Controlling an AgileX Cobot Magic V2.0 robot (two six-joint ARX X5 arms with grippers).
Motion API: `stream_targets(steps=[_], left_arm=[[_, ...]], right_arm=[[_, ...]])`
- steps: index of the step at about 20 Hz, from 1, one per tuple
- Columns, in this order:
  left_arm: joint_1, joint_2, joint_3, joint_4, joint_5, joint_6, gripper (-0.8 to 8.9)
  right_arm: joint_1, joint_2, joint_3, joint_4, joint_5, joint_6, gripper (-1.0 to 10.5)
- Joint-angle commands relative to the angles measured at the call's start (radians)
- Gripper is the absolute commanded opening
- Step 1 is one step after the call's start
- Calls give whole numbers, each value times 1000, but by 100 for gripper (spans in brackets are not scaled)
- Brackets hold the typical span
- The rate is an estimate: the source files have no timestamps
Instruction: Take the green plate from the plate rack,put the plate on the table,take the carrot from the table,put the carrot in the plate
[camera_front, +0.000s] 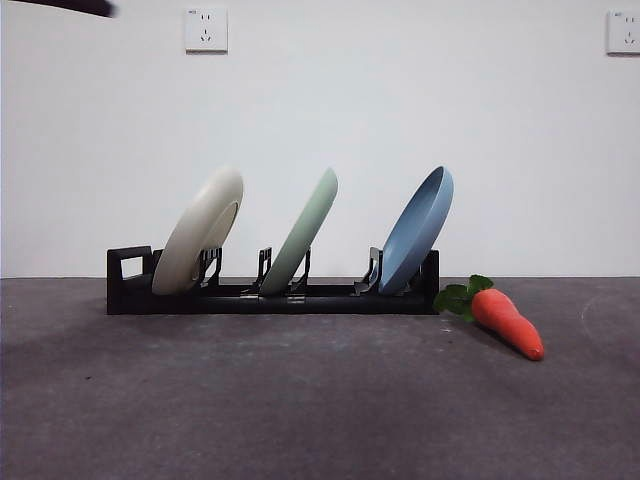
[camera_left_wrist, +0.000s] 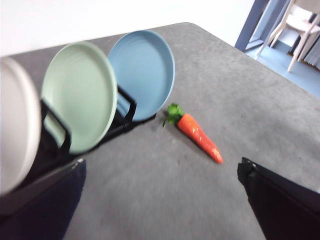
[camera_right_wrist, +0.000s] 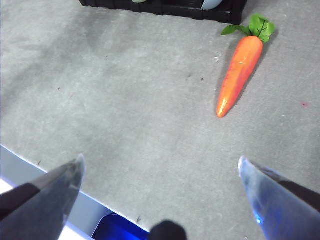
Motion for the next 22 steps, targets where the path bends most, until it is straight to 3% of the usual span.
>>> stream_targets(steps=[1,6,12,18,22], left_arm=[[-72,124,76,83,-64,-1,563],[-159,421,281,180,-174,36,563],[-183,738,483,250,-270,56,563],[-183,899,516,361,-349,55,562],[-184,950,516,387,-349,54,557]], right_arm=[[2,5,3,6,2,9,598],[2,6,3,6,2,9,598],[2,6,3,6,2,9,598],[2,6,3,6,2,9,598],[2,6,3,6,2,9,598]])
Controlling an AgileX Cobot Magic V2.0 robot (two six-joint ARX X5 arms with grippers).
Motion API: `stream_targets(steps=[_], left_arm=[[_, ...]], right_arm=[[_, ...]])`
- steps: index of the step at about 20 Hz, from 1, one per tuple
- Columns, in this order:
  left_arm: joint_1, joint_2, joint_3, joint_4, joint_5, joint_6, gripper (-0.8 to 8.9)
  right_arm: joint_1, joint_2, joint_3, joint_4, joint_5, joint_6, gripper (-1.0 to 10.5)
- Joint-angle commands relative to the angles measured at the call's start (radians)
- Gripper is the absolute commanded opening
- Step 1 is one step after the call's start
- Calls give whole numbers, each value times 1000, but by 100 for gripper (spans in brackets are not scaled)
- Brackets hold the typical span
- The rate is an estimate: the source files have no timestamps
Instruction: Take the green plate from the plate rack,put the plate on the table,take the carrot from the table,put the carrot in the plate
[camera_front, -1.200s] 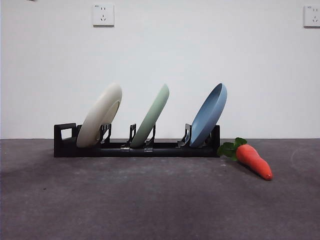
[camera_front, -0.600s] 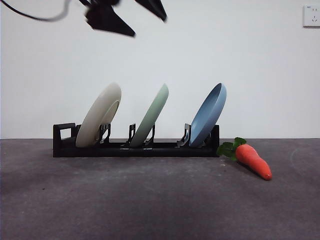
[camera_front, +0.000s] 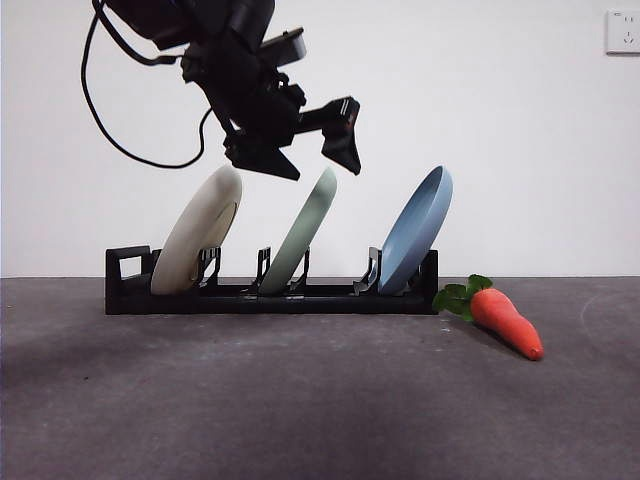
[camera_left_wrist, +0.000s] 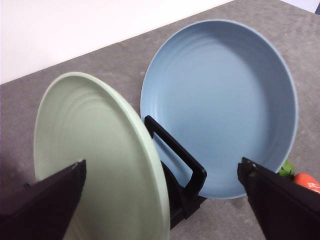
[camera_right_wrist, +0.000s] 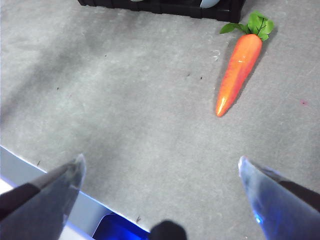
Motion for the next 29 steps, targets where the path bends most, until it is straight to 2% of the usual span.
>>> stream_targets(steps=[1,3,6,9,14,18,25,29], left_arm=[[-5,31,3,7,-2,10,505],[-8,32,3,8,1,10,339],[-8,32,3,3,1,9,307],[-8,32,3,-13,5,9,116],[-8,32,3,-35,29,5,115],[-7,32,3,-46,33,2,18],[-7,32,3,-38,33,2,-8],[0,8,4,16,33,-16,-8]], right_arm=[[2,0,3,6,2,6,598],[2,0,3,6,2,6,598],[2,2,3,6,2,6,598],[2,2,3,6,2,6,597],[2,2,3,6,1,7,597],[2,2,3,6,-2,7,597],[2,2,3,6,-2,7,597],[2,2,3,6,-2,7,597]])
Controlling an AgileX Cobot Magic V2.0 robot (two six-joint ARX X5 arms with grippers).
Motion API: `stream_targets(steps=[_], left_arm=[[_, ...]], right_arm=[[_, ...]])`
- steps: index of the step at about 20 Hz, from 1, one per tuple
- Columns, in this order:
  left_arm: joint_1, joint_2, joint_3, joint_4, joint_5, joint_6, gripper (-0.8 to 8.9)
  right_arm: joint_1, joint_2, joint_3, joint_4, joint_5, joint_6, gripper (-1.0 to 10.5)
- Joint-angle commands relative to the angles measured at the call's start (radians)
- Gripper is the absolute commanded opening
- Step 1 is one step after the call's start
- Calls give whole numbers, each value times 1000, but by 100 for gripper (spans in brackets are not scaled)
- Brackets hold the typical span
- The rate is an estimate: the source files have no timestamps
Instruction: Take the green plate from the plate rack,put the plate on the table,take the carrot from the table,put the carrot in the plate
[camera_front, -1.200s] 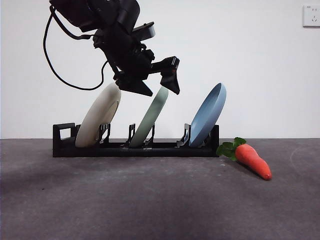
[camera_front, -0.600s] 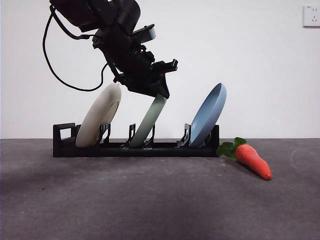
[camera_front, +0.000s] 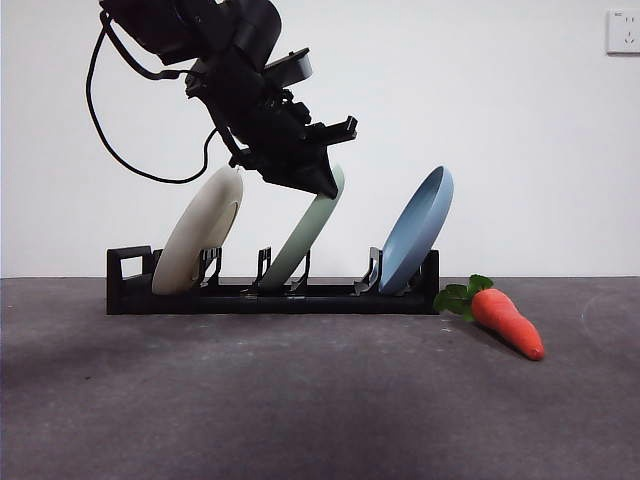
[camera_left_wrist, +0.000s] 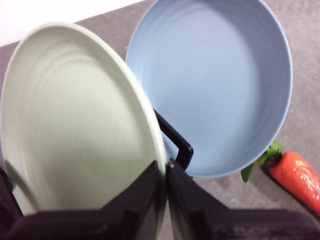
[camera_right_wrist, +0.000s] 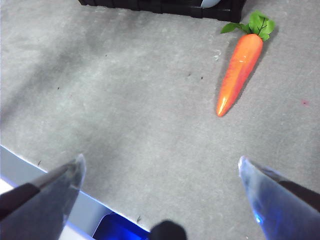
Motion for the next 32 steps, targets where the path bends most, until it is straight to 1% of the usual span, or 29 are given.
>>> stream_targets(steps=[1,6,8,10,12,13,17,20,21,23,26,27,29,32], left_arm=[[5,-27,6,55,-5,-4,-8],[10,-110,20,45,3,-4,-8],[9,-156,20,29,41,-4,-8],[-2,-205,20,-8,49,-3,-8],[-25,-267,20,-77,50,3,-8],[-42,-303,20,-124,49,7,-8],[-136,-427,20,-366,26,119,-6],[-228,-462,20,-592,-118,208,-6],[-254,-462,20,-670,-142,224,-6],[-296,-461,5,-775,-147,241,-6],[-372,-461,-80,-764,-245,240,-6],[-381,-461,-120,-747,-251,240,-6],[-401,-461,-229,-655,-256,239,-6],[-424,-455,-412,-487,-312,241,-6]], right_arm=[[2,0,3,6,-1,7,597],[2,0,3,6,-1,7,597],[2,0,3,7,-1,7,597],[2,0,3,8,-1,7,597],[2,0,3,10,-1,7,597],[2,0,3,13,-1,7,597],[2,0,3,15,-1,7,597],[2,0,3,16,-1,7,597],[2,0,3,16,-1,7,597],[2,0,3,16,-1,8,597],[2,0,3,16,-1,8,597],[2,0,3,16,-1,11,597],[2,0,3,16,-1,14,597],[2,0,3,16,-1,14,597]])
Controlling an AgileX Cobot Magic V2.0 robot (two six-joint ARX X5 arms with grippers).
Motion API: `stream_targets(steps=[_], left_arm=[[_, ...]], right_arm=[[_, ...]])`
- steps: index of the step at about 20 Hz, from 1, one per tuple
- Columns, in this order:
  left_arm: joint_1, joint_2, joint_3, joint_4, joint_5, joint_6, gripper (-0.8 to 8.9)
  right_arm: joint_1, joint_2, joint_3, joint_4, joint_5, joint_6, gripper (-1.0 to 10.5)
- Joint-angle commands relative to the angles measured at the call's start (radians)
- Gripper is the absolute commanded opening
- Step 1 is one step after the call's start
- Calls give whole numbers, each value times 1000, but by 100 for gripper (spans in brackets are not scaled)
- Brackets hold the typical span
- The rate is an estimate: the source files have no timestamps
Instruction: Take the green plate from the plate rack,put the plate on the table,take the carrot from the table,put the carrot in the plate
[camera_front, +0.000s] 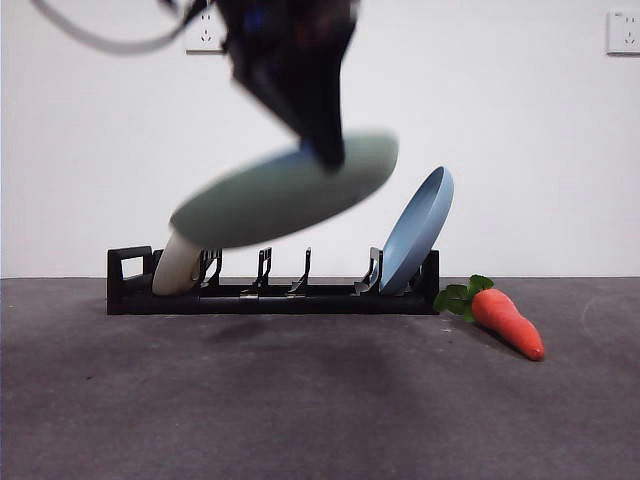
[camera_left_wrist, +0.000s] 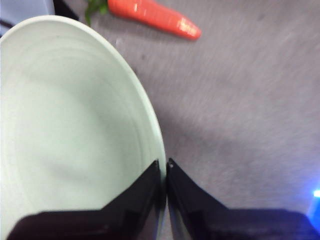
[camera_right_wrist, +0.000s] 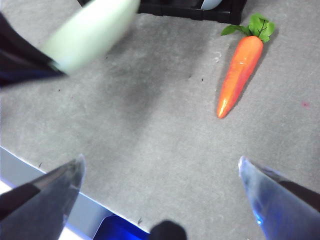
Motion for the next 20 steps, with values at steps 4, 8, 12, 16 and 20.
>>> stream_targets(steps=[4,8,12,16,20], left_arm=[[-37,36,-239,242,-48,71,-6],[-63,97,-273,315,-72,120,-6],[-92,187,-273,335,-89,136,-6],[-108,207,-273,337,-87,133,14],[-108,203,-262,335,-88,88,274]], right_arm=[[2,2,3,13,-1,7,597],[2,16,3,13,-2,7,597],[2,35,3,14,-1,7,597],[2,52,3,17,-1,7,597],[2,67,3,24,-1,7,597]])
